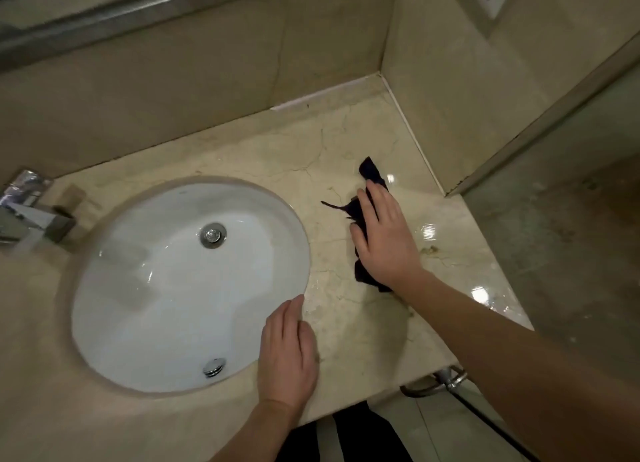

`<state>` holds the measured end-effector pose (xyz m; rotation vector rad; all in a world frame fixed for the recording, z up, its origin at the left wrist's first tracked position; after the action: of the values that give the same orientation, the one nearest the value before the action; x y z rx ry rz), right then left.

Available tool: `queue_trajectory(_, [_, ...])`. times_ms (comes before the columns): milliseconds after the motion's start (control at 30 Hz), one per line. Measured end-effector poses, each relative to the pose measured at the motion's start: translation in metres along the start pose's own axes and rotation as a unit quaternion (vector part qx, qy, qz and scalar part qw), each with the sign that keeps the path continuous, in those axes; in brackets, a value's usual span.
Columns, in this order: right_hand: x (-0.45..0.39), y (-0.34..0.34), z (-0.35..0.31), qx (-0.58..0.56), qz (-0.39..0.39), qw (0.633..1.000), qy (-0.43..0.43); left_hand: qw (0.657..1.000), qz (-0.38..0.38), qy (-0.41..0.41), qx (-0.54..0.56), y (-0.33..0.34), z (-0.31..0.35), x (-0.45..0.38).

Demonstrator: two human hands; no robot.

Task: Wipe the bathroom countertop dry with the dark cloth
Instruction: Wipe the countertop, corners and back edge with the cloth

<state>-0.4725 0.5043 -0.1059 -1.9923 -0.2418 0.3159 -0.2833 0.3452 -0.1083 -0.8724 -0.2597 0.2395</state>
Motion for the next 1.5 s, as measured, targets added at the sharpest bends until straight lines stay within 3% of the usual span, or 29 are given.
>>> queue_trajectory(100, [0.028,-0.001,-0.011,-0.022,-0.025,0.999,-0.024,1.000,-0.004,-0.003,0.010,-0.002,0.001,0.000])
queue_trajectory(200, [0.065,-0.004,-0.028,-0.071,-0.101,0.991,-0.058,1.000,-0.001,-0.007,0.029,-0.006,0.000,-0.001])
queue_trajectory(300, [0.096,-0.017,-0.023,-0.029,-0.132,0.988,-0.070,0.998,-0.013,-0.001,0.063,-0.012,0.002,-0.003])
queue_trajectory(400, [0.122,-0.036,-0.002,0.015,-0.098,0.994,0.045,0.994,-0.044,-0.018,0.103,-0.014,0.000,-0.005])
queue_trajectory(533, [0.136,-0.047,-0.018,-0.116,-0.086,0.974,0.175,0.992,-0.022,-0.001,0.128,-0.022,0.023,-0.008])
queue_trajectory(600, [0.129,-0.054,-0.021,-0.169,-0.084,0.954,0.234,0.982,-0.072,0.004,0.175,-0.019,0.046,-0.010])
queue_trajectory(700, [0.121,-0.060,-0.026,-0.257,-0.101,0.922,0.271,0.930,-0.216,-0.072,0.290,0.000,0.074,-0.013])
queue_trajectory(867, [0.126,-0.075,-0.044,-0.394,-0.120,0.873,0.260,0.891,-0.247,-0.169,0.341,0.004,0.076,-0.018])
queue_trajectory(1033, [0.139,-0.087,-0.030,-0.370,-0.113,0.880,0.274,0.914,-0.221,-0.112,0.321,-0.013,0.077,-0.012])
queue_trajectory(1200, [0.119,-0.119,-0.054,-0.276,-0.171,0.944,0.056,0.952,-0.220,0.069,0.203,-0.071,0.123,-0.010])
queue_trajectory(1300, [0.098,-0.149,-0.063,-0.261,-0.140,0.955,0.020,0.956,-0.213,0.162,0.118,-0.107,0.153,-0.014])
queue_trajectory(1400, [0.083,-0.182,-0.070,-0.317,-0.108,0.942,0.015,0.964,-0.201,0.159,0.073,-0.139,0.167,-0.026])
queue_trajectory(1500, [0.075,-0.205,-0.078,-0.389,-0.163,0.906,0.033,0.963,-0.230,0.131,-0.043,-0.151,0.163,-0.040])
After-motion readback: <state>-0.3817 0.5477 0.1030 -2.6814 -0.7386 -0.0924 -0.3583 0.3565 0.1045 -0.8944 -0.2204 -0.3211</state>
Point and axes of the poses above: each hand's wrist, its own x-axis away from the middle knuckle, its own y-axis out of the palm, z = x × y, the point moved 7 cm from there along -x, towards the middle knuckle, and after that the axes turned 4 degrees about z, right-handed, at the moved point
